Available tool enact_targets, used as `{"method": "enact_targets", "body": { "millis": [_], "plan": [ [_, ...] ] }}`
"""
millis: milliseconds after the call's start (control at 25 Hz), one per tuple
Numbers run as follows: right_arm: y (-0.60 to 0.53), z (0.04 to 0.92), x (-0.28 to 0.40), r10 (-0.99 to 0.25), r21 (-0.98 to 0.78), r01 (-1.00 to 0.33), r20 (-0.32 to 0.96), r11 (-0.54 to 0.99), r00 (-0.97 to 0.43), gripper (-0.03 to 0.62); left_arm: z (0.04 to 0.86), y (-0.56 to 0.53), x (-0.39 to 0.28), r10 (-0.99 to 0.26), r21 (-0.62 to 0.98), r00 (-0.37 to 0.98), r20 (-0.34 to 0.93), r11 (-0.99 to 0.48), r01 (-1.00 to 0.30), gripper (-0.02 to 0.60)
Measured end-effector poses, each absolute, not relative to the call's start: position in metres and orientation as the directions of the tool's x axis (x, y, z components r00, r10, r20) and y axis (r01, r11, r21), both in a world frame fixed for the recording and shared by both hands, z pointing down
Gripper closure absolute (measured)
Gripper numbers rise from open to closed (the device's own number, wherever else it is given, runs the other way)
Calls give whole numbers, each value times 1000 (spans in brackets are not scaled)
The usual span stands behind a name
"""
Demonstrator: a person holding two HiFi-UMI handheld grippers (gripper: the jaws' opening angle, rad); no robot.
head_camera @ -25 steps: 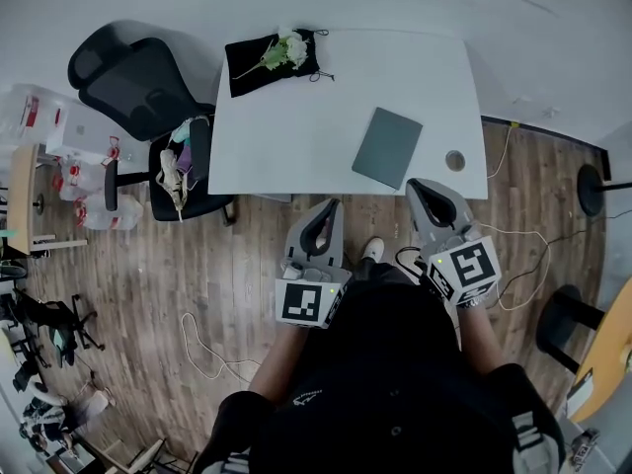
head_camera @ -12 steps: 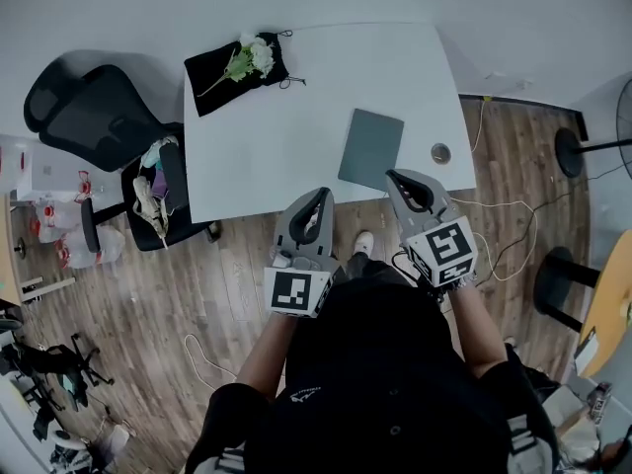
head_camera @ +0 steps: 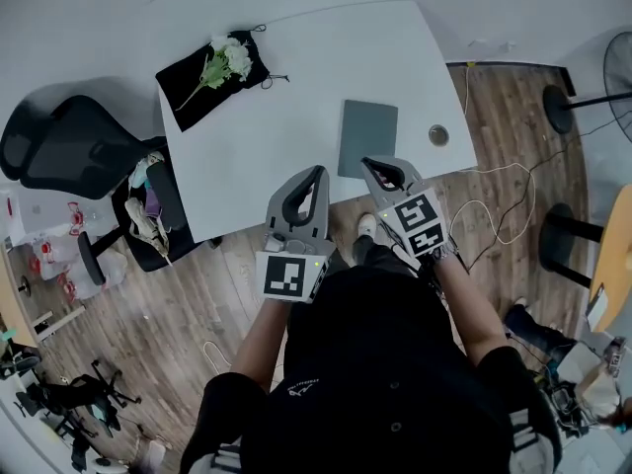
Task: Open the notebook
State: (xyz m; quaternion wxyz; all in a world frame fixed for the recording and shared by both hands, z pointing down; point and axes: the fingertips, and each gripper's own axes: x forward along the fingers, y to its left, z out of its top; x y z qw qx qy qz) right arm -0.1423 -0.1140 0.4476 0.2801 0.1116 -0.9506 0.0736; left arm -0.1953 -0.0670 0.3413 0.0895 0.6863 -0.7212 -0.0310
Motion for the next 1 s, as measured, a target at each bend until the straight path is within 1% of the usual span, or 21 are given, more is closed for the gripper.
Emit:
{"method": "enact_targets", "body": {
  "millis": [80,240,480,760,1000],
  "plan": [
    [-116,464,-148,-166,-87,-264,581,961,-797,589,344,-72,-199,-995,168,-20,95,36,-985,574],
    [-116,497,-159,-159,-88,-274,633,958,-758,589,339,-81,-205,-998,207,19,63,-6,-978,574],
    [-116,540,-169,-151,-92,-305,713,948,-685,589,348,-91,-225,-995,224,68,79,-49,-973,574],
    [-112,586,-172,-152,-102,-368,785,924,-600,589,353,-101,-243,-989,226,123,78,-103,-969,574],
    [-111,614,-175,-163,-75,-387,821,919,-547,589,357,-106,-252,-983,232,162,83,-139,-963,574]
  ]
}}
